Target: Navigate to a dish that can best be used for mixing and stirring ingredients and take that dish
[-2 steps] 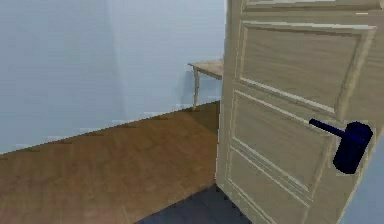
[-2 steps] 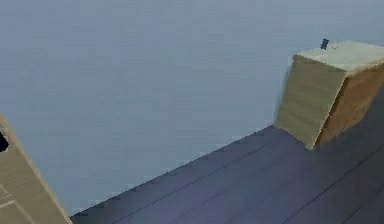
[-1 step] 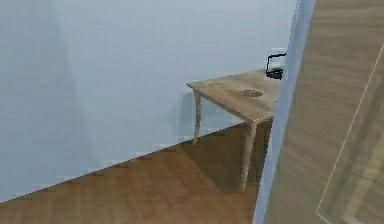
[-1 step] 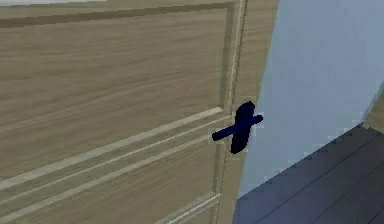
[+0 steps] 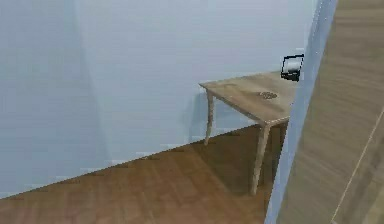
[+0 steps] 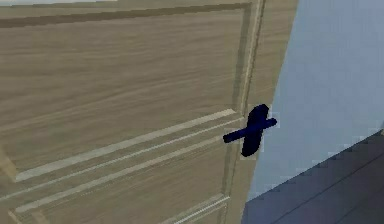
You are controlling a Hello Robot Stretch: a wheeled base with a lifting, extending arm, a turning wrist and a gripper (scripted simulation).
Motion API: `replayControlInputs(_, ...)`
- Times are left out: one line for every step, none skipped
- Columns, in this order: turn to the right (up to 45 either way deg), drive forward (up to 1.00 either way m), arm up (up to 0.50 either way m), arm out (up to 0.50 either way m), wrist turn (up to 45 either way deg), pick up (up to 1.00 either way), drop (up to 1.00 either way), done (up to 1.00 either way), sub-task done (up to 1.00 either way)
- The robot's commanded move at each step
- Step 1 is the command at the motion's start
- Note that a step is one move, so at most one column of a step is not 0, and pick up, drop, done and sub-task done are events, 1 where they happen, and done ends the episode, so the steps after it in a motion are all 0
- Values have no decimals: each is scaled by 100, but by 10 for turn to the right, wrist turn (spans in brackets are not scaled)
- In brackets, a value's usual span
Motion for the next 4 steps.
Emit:
replayControlInputs(0, 50, 0, 0, 0, 0, 0, 0, 0)
replayControlInputs(450, 0, 0, 0, 0, 0, 0, 0, 0)
replayControlInputs(90, 0, 0, 0, 0, 0, 0, 0, 0)
replayControlInputs(0, 30, 0, 0, 0, 0, 0, 0, 0)
